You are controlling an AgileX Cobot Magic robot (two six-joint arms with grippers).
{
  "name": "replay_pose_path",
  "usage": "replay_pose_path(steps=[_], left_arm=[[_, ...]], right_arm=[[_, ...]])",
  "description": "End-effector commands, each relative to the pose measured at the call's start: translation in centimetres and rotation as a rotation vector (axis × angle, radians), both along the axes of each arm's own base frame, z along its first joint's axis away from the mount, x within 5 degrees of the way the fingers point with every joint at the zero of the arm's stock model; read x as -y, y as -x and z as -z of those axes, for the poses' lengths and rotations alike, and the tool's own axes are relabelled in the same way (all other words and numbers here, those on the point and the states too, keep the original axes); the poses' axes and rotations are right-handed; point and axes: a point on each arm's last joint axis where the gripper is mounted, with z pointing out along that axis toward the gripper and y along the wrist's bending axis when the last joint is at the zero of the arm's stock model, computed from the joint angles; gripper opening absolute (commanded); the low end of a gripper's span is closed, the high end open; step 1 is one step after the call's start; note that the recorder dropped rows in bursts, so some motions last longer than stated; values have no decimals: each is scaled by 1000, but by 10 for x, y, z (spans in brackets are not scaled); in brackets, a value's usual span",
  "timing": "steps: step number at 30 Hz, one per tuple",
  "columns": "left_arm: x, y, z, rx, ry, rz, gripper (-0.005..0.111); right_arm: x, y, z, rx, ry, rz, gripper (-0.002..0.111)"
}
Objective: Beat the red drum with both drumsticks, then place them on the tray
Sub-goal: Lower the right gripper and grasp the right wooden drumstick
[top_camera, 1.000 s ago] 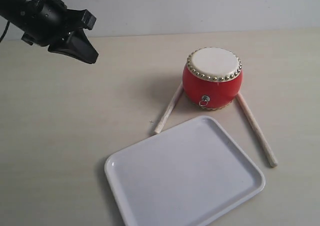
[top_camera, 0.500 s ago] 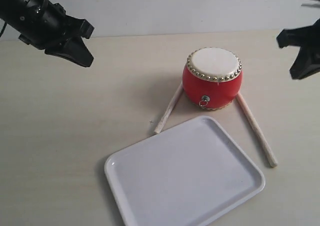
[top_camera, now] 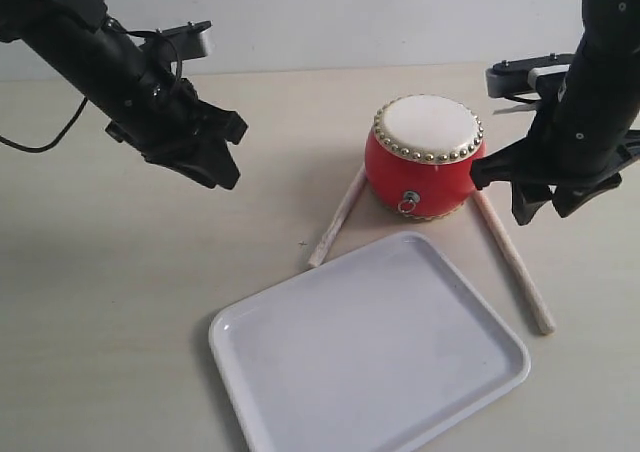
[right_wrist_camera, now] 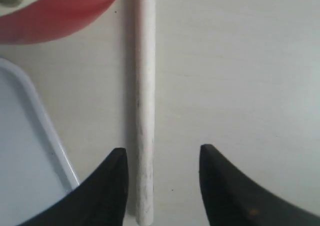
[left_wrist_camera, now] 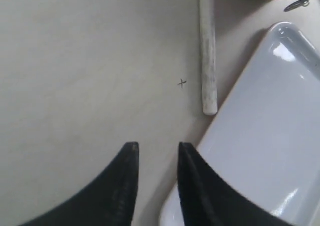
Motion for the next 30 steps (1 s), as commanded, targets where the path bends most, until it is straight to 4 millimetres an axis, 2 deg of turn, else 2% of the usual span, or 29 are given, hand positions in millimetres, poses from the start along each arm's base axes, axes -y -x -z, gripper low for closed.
replay_pose_path(steps=[1,9,18,23,30], left_arm=[[6,-1,-2,37,10,0,34],[6,-1,-2,26,11,-20,34],[6,-1,-2,19,14,-34,34],[6,-1,-2,19,14,-34,34],[6,-1,-2,19,8,-30,34]], right_arm=[[1,0,15,29,5,4,45],[0,1,46,-23,15,0,45],[-1,-1,61,-48,18,1,45],[-1,0,61,-59,16,6,45],[-1,14,71,-113,11,19,45]])
